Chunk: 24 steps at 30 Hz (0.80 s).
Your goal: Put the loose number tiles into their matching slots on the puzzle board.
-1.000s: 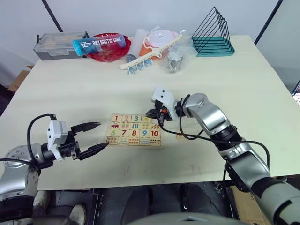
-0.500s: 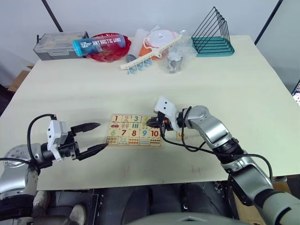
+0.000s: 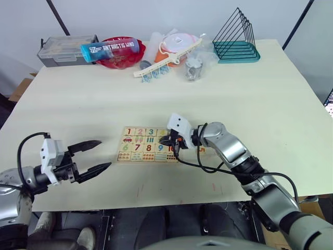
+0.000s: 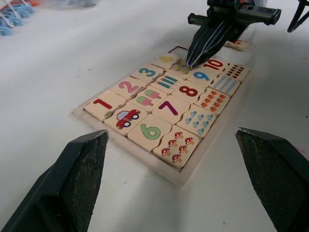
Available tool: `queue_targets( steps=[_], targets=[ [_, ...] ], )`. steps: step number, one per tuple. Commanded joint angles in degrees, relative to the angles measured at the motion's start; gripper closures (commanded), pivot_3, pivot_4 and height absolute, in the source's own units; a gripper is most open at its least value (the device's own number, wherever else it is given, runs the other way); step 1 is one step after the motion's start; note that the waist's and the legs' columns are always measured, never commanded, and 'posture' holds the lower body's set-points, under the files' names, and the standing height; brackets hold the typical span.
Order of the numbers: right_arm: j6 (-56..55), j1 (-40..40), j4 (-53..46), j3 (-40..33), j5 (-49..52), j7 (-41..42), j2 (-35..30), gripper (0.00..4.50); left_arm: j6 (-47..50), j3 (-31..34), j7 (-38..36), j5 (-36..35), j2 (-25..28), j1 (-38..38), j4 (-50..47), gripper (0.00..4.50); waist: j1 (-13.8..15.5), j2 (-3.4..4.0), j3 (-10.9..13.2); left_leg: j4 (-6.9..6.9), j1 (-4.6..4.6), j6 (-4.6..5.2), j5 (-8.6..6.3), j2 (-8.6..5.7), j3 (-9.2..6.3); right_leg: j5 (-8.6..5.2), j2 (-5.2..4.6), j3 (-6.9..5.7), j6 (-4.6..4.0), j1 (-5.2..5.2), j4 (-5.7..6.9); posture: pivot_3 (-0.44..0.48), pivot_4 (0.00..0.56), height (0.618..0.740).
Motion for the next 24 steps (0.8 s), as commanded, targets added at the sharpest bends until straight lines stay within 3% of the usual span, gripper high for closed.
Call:
queue_targets(
  steps=[1,24],
  targets=[
    [-1.28,-1.61,-0.31,-0.46,0.08,-0.11,0.48,4.41,-0.47,2.61,-0.1,-1.53,0.19,0.61,-0.29,0.0,0.01,-0.01,0.0,0.0,0.0,0.0,0.0,0.0,0.0,0.0,0.0,0.0,0.0,0.0,0.0,0.0,0.15,0.74],
    [-2.51,-3.11,2.13,-1.76,-0.1,-1.1,0.5,4.41,0.19,2.95,-1.06,-3.21,-0.47,3.18,-1.2,0.0,-0.02,0.0,0.0,0.0,0.01,0.0,0.0,0.0,-0.01,0.0,0.0,-0.01,0.0,0.0,0.0,0.0,0.15,0.74]
  ],
)
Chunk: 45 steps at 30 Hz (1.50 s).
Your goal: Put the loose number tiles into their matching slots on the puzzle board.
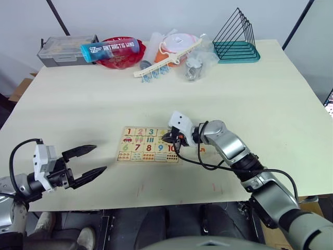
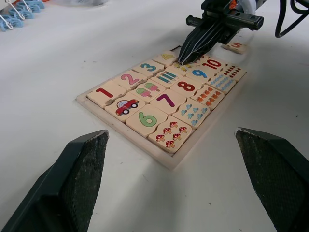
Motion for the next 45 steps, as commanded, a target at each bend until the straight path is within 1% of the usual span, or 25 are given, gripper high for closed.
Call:
queue_targets(
  steps=[1,14,21,26,30,33,39,43,45],
  targets=[
    [-1.31,-1.24,-0.89,-0.99,0.32,-0.03,0.39,4.41,0.0,1.46,-0.29,-1.04,0.05,0.5,-1.27,0.0,-0.01,0.0,0.0,0.0,0.0,0.0,0.0,0.0,0.0,0.0,0.0,0.0,0.0,0.0,0.0,0.0,0.15,0.74],
    [-1.82,-1.54,-0.44,-1.0,0.59,0.51,0.68,4.41,-0.04,0.84,-0.19,-0.6,-0.44,0.9,-1.93,0.0,-0.01,0.01,0.01,0.0,0.0,0.0,0.0,0.0,0.0,0.0,0.0,0.0,0.0,0.0,0.0,0.0,0.15,0.74],
    [-2.76,-0.06,-7.1,-3.34,3.8,1.26,0.5,4.41,-0.23,0.43,2.34,1.26,-0.57,1.41,-2.02,0.0,-0.01,0.0,0.0,0.0,0.0,0.0,0.0,0.01,0.0,0.0,0.0,0.0,0.0,0.0,0.0,0.0,0.15,0.74],
    [0.26,2.58,-14.71,-6.88,6.59,0.5,-2.18,4.41,1.25,-0.42,4.79,2.07,-1.12,2.09,-3.68,0.0,0.17,-0.01,0.0,0.0,0.0,0.0,0.0,0.0,0.0,0.0,-0.02,-0.01,0.0,0.01,0.0,0.0,0.15,0.74],
    [-6.36,10.24,-23.25,-12.58,9.07,-2.79,-3.2,4.41,1.89,-0.57,7.02,2.98,-1.48,2.7,-4.17,0.0,0.3,-0.1,-0.05,0.0,-0.01,0.0,0.0,0.01,-0.02,0.0,-0.04,-0.03,0.0,0.02,-0.01,0.0,0.15,0.74],
    [-4.36,15.56,-28.88,-14.69,10.09,-3.89,-5.98,4.41,2.29,-1.15,8.37,3.13,-2.0,2.6,-5.12,0.0,0.32,-0.09,-0.05,-0.01,0.0,0.0,0.0,0.01,0.0,0.0,-0.04,0.0,0.0,0.03,-0.01,0.0,0.15,0.74],
    [-3.04,28.01,-39.84,-21.48,14.89,-6.09,-11.18,4.41,1.74,-1.8,10.3,4.04,-3.02,2.97,-5.6,0.0,0.43,-0.12,-0.07,-0.03,0.01,0.01,-0.01,0.03,0.01,-0.01,-0.03,0.01,0.0,0.07,-0.03,0.0,0.15,0.74],
    [-4.38,39.72,-45.41,-27.85,17.9,-6.8,-14.78,4.41,0.96,-2.07,11.48,4.61,-4.14,3.13,-5.93,0.0,0.74,-0.14,-0.08,-0.03,0.02,0.01,-0.01,0.03,0.01,-0.01,-0.03,0.01,0.0,0.09,-0.04,0.0,0.15,0.74],
    [-6.64,45.74,-47.21,-31.24,18.64,-7.59,-15.27,4.41,0.74,-2.18,12.08,4.95,-4.44,3.15,-6.0,0.0,0.96,-0.18,-0.08,-0.03,0.03,0.02,-0.01,0.04,0.04,-0.01,-0.04,0.02,0.01,0.13,-0.08,0.0,0.15,0.74]
  ],
)
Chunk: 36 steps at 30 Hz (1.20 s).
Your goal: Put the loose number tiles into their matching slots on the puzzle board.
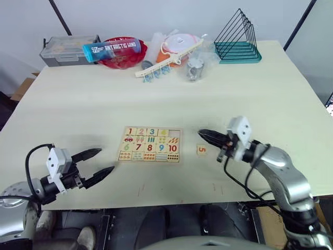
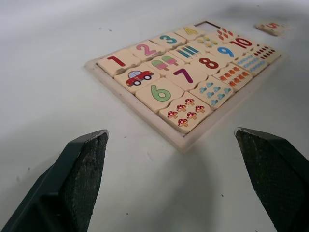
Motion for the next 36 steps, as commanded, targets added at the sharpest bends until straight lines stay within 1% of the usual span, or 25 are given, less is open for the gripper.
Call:
queue_targets(
  steps=[1,2,3,4,5,7,8,9,10,15,18,21,28,36],
  targets=[
    [-4.68,7.76,-5.16,-6.45,2.85,-1.03,-0.54,4.41,-1.21,0.38,0.94,0.46,-0.24,0.21,-1.38,0.0,0.34,-0.01,-0.01,0.0,0.01,0.0,0.0,0.0,0.01,0.0,0.0,0.01,0.0,0.01,0.0,0.0,0.15,0.74],
    [-6.04,10.76,-5.73,-8.37,3.73,-0.86,-0.46,3.89,-1.28,0.38,1.02,0.51,-0.33,0.38,-1.47,0.0,0.39,-0.01,-0.01,0.0,0.07,0.0,0.0,0.0,0.02,0.0,0.01,0.01,0.0,0.04,0.01,0.0,0.15,0.74],
    [-7.32,13.12,-6.09,-9.97,4.37,-0.81,-0.36,3.64,-1.36,0.39,1.27,0.61,-0.46,0.54,-1.61,0.0,0.56,-0.01,-0.01,0.0,0.1,0.0,0.0,0.01,0.03,0.0,0.03,0.02,0.0,0.06,0.02,0.0,0.15,0.74],
    [-8.44,15.2,-6.32,-11.3,5.15,-0.57,-0.3,3.17,-1.58,0.44,1.68,0.78,-0.66,0.71,-1.77,0.0,0.64,-0.01,-0.01,0.0,0.12,0.0,0.0,0.02,0.02,-0.01,0.03,0.01,0.0,0.09,0.02,0.0,0.15,0.74],
    [-9.99,17.69,-6.34,-12.62,5.52,0.1,-0.51,2.67,-1.57,0.47,2.3,0.81,-0.92,0.79,-2.09,0.0,0.67,-0.01,-0.01,0.0,0.15,0.0,0.0,0.02,0.03,-0.01,0.03,0.01,0.0,0.11,0.02,0.0,0.15,0.74],
    [-13.01,22.09,-5.97,-14.6,5.88,1.33,-0.83,1.49,-1.35,0.5,2.93,0.59,-1.2,0.95,-2.56,0.0,0.78,-0.03,-0.02,0.0,0.16,0.0,0.0,0.04,0.05,-0.01,0.03,0.03,0.0,0.13,0.01,0.0,0.15,0.74],
    [-14.57,24.27,-5.5,-15.85,6.33,1.8,-0.57,1.02,-1.07,0.59,3.13,0.35,-1.25,1.02,-2.76,0.0,0.8,-0.05,-0.03,0.0,0.16,0.0,0.0,0.04,0.04,-0.01,0.03,0.02,0.01,0.14,0.0,0.0,0.15,0.74],
    [-16.1,26.08,-4.97,-16.76,6.41,2.2,-0.47,0.35,-0.92,0.71,3.31,0.21,-1.26,1.07,-2.88,0.0,0.81,-0.05,-0.03,0.0,0.16,0.0,0.0,0.06,0.04,-0.01,0.03,0.01,0.01,0.15,0.0,0.0,0.15,0.74],
    [-17.19,27.21,-4.6,-17.21,6.42,2.41,-0.42,0.04,-0.88,0.79,3.4,0.16,-1.25,1.06,-2.85,0.0,0.82,-0.05,-0.03,0.0,0.17,0.0,0.0,0.06,0.04,-0.01,0.03,0.01,0.01,0.16,0.0,0.0,0.15,0.74],
    [-25.35,36.12,-0.09,-21.55,7.8,6.43,0.85,0.04,0.93,2.15,2.14,-1.21,0.64,0.21,-0.74,0.0,0.95,-0.08,-0.05,0.0,0.25,0.0,0.0,0.08,0.03,-0.03,0.04,0.0,0.0,0.23,-0.01,0.0,0.15,0.74],
    [-28.24,38.37,1.55,-22.94,8.77,7.08,1.41,0.04,1.73,1.94,1.3,-1.62,1.09,-0.01,-0.45,0.0,0.96,-0.07,-0.05,0.0,0.26,0.0,0.0,0.1,0.05,-0.04,0.03,0.0,-0.01,0.26,-0.02,0.0,0.15,0.74],
    [-30.8,40.28,3.23,-23.66,8.89,7.21,2.02,0.04,0.93,2.44,2.65,-0.71,0.87,-1.01,0.73,0.0,0.94,-0.07,-0.06,0.0,0.31,0.0,0.0,0.19,0.09,-0.14,0.06,0.04,-0.19,0.27,-0.02,0.0,0.15,0.74],
    [-33.97,41.36,5.29,-22.95,8.54,6.63,2.72,0.04,1.42,1.33,0.99,-0.78,1.24,-2.01,1.67,0.0,0.95,-0.07,-0.07,0.0,0.32,0.0,0.0,0.19,0.12,-0.13,0.05,0.06,-0.17,0.27,-0.02,0.0,0.15,0.74],
    [-34.45,40.94,5.36,-21.82,8.23,5.67,2.68,0.04,1.71,1.2,-0.02,-0.79,1.27,-2.23,1.53,0.0,0.96,-0.08,-0.08,0.0,0.32,0.0,0.0,0.19,0.12,-0.13,0.04,0.06,-0.16,0.27,-0.01,0.0,0.15,0.74]
  ],
)
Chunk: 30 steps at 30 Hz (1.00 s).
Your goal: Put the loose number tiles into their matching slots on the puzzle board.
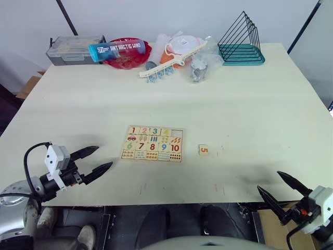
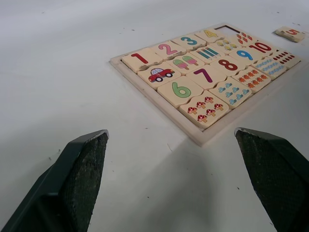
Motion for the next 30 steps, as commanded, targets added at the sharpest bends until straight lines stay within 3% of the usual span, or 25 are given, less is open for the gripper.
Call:
queue_targets(
  steps=[1,30],
  targets=[
    [-1.36,0.17,-0.4,0.11,0.4,-0.33,-0.16,0.04,0.18,0.64,-0.74,-0.74,0.73,0.21,-0.94,0.0,0.0,0.0,0.0,0.0,0.0,0.0,0.0,0.0,0.0,0.0,0.0,0.0,0.0,0.0,0.0,0.0,0.15,0.74],
    [-1.81,-3.09,0.38,3.03,-0.04,-1.95,-2.82,0.04,0.49,1.17,-0.49,-1.26,-0.09,1.14,-3.37,0.0,0.01,-0.01,-0.02,0.0,0.02,0.0,0.0,-0.02,0.02,0.06,0.0,0.02,0.1,0.01,0.02,0.0,0.15,0.74]
  ],
)
